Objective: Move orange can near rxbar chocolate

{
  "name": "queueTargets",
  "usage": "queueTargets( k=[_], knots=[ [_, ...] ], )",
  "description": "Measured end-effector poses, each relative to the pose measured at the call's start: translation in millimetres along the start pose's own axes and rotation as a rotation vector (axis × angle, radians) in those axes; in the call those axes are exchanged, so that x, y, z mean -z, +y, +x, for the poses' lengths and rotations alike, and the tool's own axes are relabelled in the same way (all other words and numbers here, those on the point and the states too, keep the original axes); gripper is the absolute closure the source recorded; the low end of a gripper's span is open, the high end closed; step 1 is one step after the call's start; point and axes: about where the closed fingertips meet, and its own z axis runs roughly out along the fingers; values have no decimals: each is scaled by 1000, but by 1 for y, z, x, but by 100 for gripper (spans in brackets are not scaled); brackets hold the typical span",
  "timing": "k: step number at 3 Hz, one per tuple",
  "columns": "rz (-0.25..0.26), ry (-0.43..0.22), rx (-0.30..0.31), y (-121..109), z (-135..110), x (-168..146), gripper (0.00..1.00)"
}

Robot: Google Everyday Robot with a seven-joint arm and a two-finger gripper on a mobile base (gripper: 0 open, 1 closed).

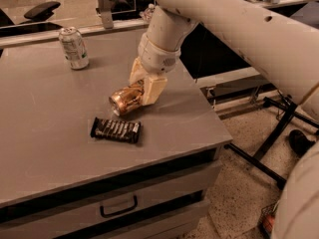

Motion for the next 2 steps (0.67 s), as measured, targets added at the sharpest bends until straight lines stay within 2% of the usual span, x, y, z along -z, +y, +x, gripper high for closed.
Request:
queueTargets(
  k=[1,2],
  knots=[
    [-1,2,-9,1,2,0,9],
    [-2,5,-20,2,4,-1,0]
  ],
)
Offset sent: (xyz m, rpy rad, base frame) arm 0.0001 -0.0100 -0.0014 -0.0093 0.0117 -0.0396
